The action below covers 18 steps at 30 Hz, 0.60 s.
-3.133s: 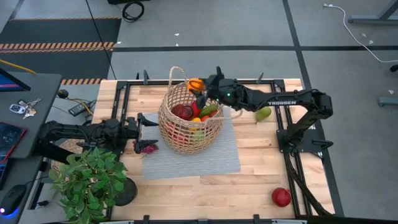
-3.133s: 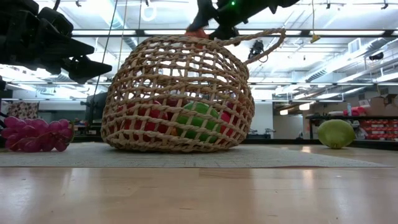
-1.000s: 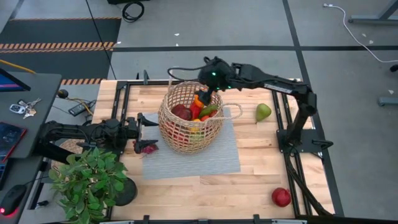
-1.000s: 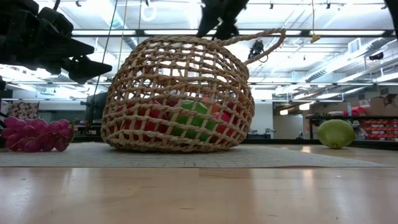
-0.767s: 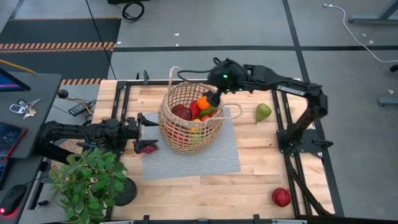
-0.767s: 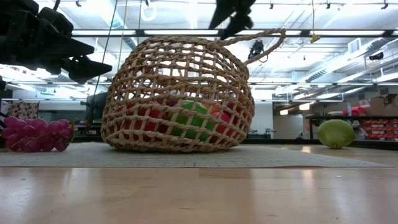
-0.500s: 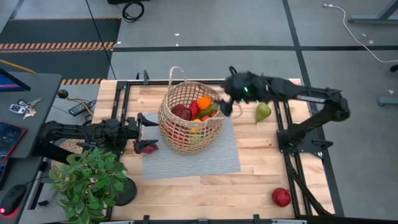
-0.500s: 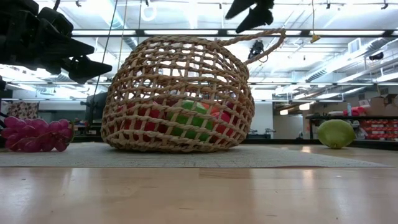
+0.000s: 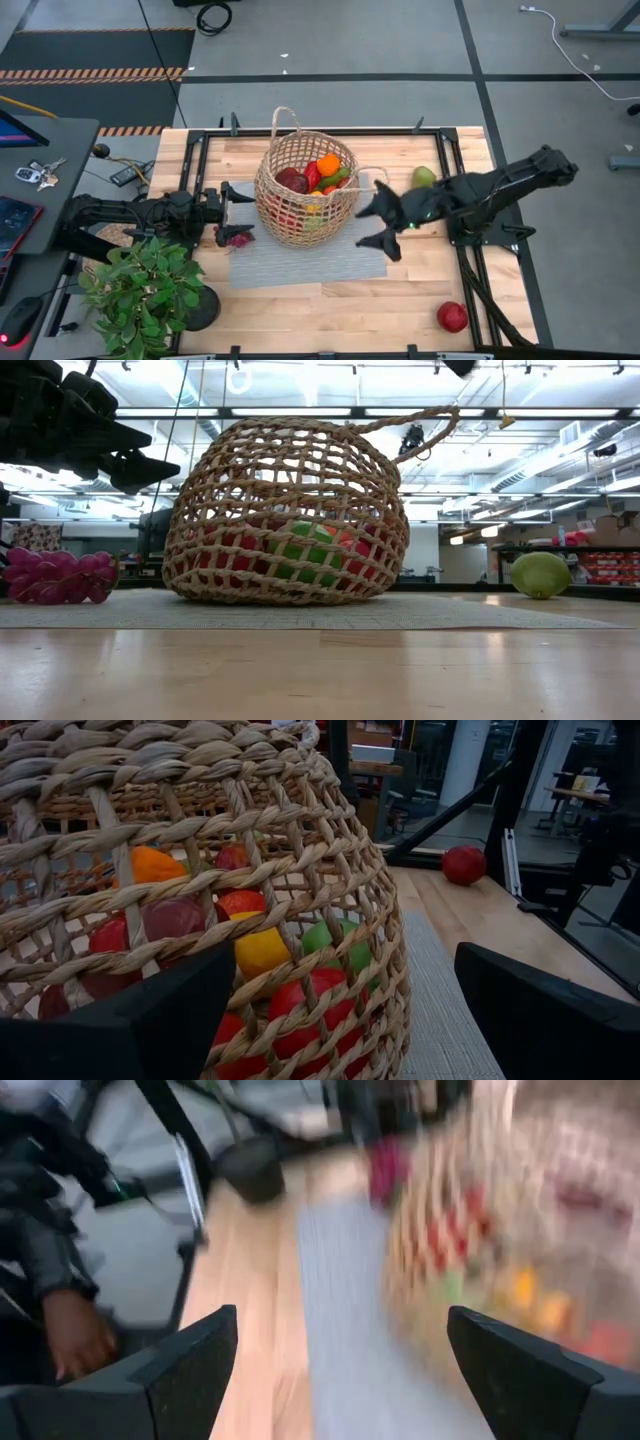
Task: Build produce basket
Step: Put the green pear into the brown basket
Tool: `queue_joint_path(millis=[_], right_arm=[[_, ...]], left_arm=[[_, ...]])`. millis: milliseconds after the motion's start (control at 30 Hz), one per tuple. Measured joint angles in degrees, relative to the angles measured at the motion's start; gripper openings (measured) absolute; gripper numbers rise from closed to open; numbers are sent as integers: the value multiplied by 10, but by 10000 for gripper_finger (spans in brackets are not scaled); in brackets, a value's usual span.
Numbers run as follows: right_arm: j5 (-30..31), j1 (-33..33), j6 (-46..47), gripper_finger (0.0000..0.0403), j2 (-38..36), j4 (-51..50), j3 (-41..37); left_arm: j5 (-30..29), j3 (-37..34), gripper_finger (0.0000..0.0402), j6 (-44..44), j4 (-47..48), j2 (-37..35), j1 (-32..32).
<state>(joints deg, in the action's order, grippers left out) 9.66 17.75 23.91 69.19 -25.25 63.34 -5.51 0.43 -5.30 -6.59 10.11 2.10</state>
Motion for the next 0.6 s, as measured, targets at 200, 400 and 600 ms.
queue_joint_path(millis=[200, 400, 600], right_arm=[[41, 46, 172, 359, 11, -160, 0], [134, 51, 305, 348, 6, -389, 0], [150, 33, 314, 346, -4, -439, 0]], left_arm=[[0, 0, 386, 0, 0, 0, 0], [0, 0, 386, 0, 0, 0, 0], [0, 0, 386, 0, 0, 0, 0]])
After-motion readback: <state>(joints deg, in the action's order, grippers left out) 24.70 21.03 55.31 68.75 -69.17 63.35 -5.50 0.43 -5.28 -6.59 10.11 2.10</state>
